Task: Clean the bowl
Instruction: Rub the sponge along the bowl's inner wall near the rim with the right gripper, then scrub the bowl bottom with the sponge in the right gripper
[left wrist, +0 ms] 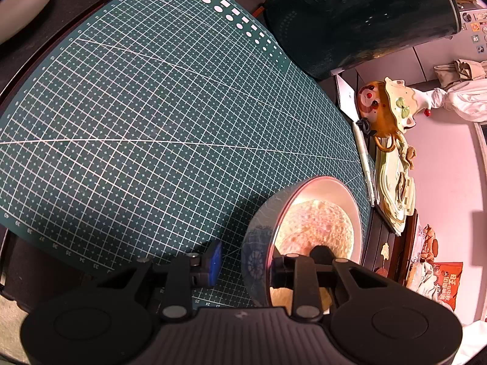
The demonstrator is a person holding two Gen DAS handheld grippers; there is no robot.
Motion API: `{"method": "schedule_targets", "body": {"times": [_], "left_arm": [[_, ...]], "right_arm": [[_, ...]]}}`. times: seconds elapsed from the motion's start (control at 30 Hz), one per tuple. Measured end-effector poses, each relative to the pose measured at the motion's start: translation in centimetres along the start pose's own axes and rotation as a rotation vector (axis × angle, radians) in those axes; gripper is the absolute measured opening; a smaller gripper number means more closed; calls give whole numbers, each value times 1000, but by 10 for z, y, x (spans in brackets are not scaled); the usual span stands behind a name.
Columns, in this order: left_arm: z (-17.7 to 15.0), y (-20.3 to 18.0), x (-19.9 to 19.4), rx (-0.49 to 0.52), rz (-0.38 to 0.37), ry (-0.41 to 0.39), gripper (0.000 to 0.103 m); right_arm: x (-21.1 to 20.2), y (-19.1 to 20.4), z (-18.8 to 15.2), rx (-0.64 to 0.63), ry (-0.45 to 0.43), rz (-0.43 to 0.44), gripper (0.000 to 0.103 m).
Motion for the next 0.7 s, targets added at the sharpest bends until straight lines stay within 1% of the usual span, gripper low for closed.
{"method": "schedule_targets", "body": {"times": [0.13, 0.4, 0.43, 0.47, 0.57, 0.7], "left_arm": [[1, 1, 0, -1, -1, 1, 31], [0, 0, 0, 0, 0, 1, 30], [0, 0, 0, -1, 0, 0, 30], [0, 0, 0, -1, -1, 0, 30], [0, -1, 0, -1, 0, -1, 30], [0, -2, 0, -1, -1, 1, 31]], "right_arm": [[-7, -14, 5, 29, -16, -30, 9], [-44, -7, 19, 16, -127, 10, 10], [-43, -6, 19, 18, -124, 18, 10], [-38, -3, 17, 26, -103, 54, 10], [-9, 0, 5, 41, -10, 80, 10], [0, -5, 2, 27, 5, 20, 9]]}}
Point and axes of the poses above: each gripper's, at about its wrist camera, not at the fingertips, and x roughly the way its jaws point, y to its left, z to its top, the point moved 7 cm from there along x, roughly the way its jaws point, and after that the axes turned 8 degrees about y, right-handed, at the moved point
